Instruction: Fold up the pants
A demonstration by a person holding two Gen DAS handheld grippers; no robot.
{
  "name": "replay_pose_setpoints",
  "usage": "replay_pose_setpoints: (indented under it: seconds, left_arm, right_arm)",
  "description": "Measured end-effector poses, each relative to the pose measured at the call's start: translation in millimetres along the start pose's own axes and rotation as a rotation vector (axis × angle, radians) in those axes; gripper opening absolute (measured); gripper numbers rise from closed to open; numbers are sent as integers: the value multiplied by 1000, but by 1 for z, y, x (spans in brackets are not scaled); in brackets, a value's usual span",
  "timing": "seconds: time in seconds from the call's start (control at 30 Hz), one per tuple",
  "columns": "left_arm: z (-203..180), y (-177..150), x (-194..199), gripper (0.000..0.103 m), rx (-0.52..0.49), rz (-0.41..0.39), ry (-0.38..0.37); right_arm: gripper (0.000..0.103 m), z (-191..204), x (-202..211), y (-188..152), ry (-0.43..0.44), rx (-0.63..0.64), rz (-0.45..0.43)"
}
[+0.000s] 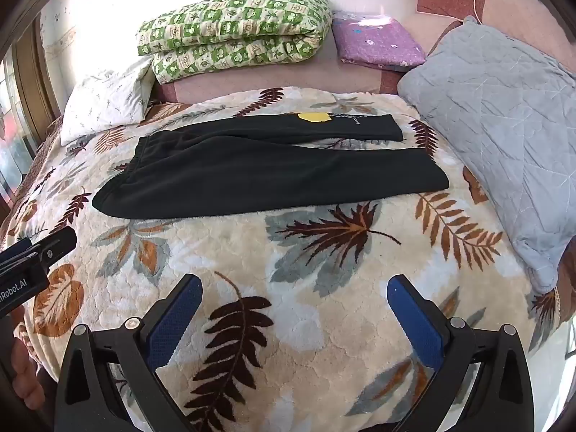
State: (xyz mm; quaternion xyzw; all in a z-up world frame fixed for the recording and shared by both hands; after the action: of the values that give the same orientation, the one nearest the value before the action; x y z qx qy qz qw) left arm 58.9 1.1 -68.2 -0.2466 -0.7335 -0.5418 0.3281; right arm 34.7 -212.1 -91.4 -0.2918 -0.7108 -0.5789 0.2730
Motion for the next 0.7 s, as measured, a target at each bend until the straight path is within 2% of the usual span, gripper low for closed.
replay_pose_setpoints:
  seconds: [0.2, 0.3, 0.53, 0.7]
  left_arm:
    - [17, 4, 3, 103, 29, 4, -3]
    - [9, 0, -3, 103, 21, 1, 29]
    - [18, -7, -13, 103, 72, 74, 38]
    - [16, -3, -2, 103, 49, -13, 48]
  right_arm:
    - [103, 0, 0, -2, 7, -10, 0]
    - [103, 0, 3, -1, 11, -8, -11]
    - [103, -2, 7, -1, 4, -13, -16]
    - [103, -1, 7, -1, 5, -20, -21]
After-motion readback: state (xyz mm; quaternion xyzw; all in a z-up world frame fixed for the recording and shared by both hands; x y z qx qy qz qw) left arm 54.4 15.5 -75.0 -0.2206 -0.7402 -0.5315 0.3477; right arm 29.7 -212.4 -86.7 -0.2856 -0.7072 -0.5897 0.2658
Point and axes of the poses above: each gripper's, at about its wrist camera, not at the fingertips, and x roughly against the way its jaws point, z to its left, y to its top, the point moved 9 cm from there along -x, roughly the way its jaws point, and after that the axes turned 14 degrees about x, right-handed, at the moved point
